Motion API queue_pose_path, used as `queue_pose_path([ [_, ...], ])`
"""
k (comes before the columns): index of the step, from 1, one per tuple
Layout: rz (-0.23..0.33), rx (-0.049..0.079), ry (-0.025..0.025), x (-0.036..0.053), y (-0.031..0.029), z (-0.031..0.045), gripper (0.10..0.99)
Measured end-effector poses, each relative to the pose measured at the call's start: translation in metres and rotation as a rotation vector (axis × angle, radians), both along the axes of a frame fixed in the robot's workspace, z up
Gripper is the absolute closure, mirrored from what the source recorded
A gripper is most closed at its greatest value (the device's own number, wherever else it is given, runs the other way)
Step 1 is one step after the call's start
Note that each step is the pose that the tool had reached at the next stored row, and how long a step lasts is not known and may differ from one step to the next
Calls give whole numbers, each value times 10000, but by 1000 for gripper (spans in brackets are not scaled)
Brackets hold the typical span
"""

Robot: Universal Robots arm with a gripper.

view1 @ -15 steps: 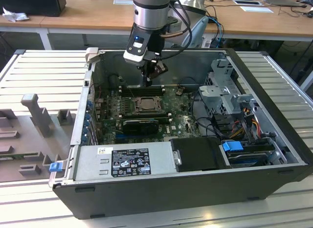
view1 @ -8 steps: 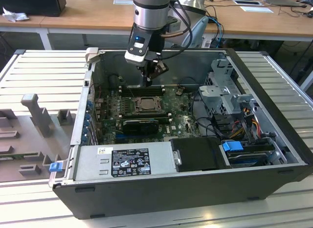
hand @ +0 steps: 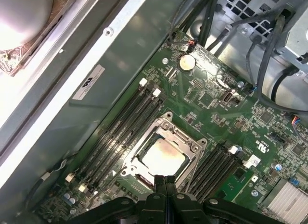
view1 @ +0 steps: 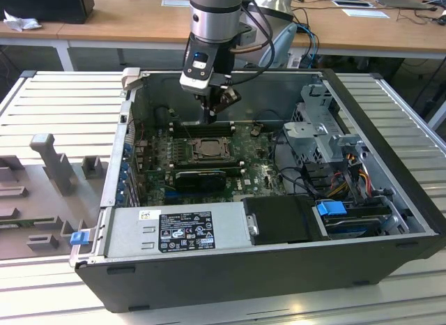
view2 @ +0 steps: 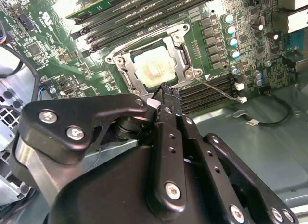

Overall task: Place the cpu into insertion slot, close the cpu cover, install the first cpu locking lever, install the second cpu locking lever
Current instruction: 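Install the first cpu locking lever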

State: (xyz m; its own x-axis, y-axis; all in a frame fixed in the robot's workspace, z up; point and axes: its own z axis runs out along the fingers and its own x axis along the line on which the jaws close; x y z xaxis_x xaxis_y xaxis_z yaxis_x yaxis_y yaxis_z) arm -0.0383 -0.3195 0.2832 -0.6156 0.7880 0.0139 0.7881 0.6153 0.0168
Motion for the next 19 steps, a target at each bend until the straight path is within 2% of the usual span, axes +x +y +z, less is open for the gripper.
queue_pose_path([
  [5, 296, 0, -3, 0, 0, 0, 980],
  [11, 1262, -1, -38, 0, 0, 0, 980],
  [19, 1963, -1, -62, 0, 0, 0, 980],
])
